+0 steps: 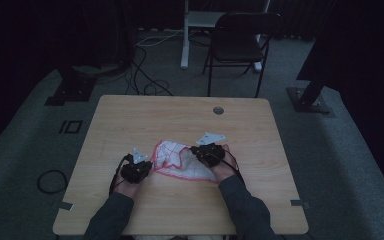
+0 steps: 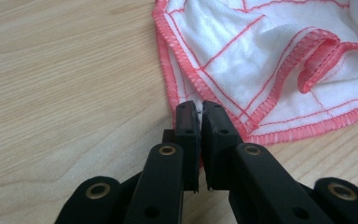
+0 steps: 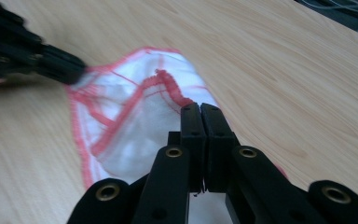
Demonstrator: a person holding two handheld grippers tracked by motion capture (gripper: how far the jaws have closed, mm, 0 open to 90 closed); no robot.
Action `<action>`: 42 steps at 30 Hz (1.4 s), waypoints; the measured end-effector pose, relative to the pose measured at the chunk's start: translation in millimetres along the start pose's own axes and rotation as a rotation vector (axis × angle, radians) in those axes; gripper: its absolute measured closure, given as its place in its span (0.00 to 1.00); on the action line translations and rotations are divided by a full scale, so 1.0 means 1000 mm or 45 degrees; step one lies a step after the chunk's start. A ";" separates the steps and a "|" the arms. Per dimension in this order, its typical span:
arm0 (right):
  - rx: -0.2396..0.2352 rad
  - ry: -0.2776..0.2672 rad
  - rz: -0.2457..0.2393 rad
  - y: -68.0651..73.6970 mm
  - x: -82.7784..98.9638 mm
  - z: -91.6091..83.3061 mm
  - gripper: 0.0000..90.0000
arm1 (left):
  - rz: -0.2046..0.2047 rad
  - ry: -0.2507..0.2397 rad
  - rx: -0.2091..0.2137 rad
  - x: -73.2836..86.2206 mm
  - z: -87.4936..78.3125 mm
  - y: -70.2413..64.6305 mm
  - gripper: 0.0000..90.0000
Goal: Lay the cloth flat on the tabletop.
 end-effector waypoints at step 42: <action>0.187 -0.024 0.230 -0.057 0.014 -0.016 1.00 | -0.018 0.026 0.059 0.034 -0.039 -0.012 0.96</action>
Point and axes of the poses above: each handheld gripper's, and its own axes: z roughly forward along the jaws, x roughly out of its underside, y roughly to its left, the point moved 3 cm from there along z, roughly forward along the jaws, and after that the axes turned 13 degrees about z, right-handed, at the moved point
